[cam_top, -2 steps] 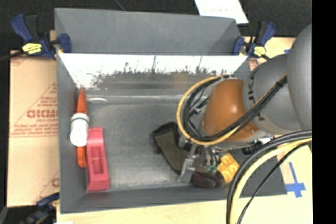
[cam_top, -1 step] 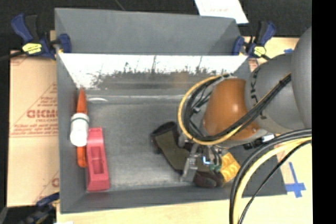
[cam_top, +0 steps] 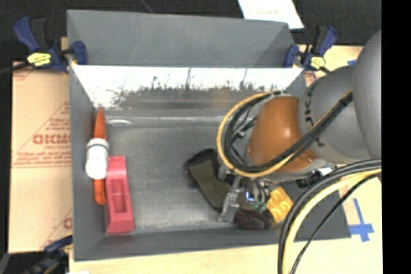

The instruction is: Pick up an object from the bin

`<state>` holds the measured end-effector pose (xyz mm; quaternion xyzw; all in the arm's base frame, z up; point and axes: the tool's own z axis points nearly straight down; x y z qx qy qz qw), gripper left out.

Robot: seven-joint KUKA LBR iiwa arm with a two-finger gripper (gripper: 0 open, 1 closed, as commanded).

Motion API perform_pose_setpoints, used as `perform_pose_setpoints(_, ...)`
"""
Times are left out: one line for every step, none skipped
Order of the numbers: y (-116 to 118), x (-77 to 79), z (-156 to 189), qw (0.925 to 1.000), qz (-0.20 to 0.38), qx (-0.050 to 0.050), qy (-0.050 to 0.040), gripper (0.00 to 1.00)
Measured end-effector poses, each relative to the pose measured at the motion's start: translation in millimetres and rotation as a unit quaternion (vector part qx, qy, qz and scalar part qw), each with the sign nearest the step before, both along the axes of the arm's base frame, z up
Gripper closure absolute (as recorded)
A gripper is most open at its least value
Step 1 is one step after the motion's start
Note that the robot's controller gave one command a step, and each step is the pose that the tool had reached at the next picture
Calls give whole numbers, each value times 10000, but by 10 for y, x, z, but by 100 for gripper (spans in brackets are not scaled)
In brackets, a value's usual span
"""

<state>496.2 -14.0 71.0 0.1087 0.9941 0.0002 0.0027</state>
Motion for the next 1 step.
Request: perform_pose_setpoints(-26, 22, 1, 9992, 390, -8, -19, 0)
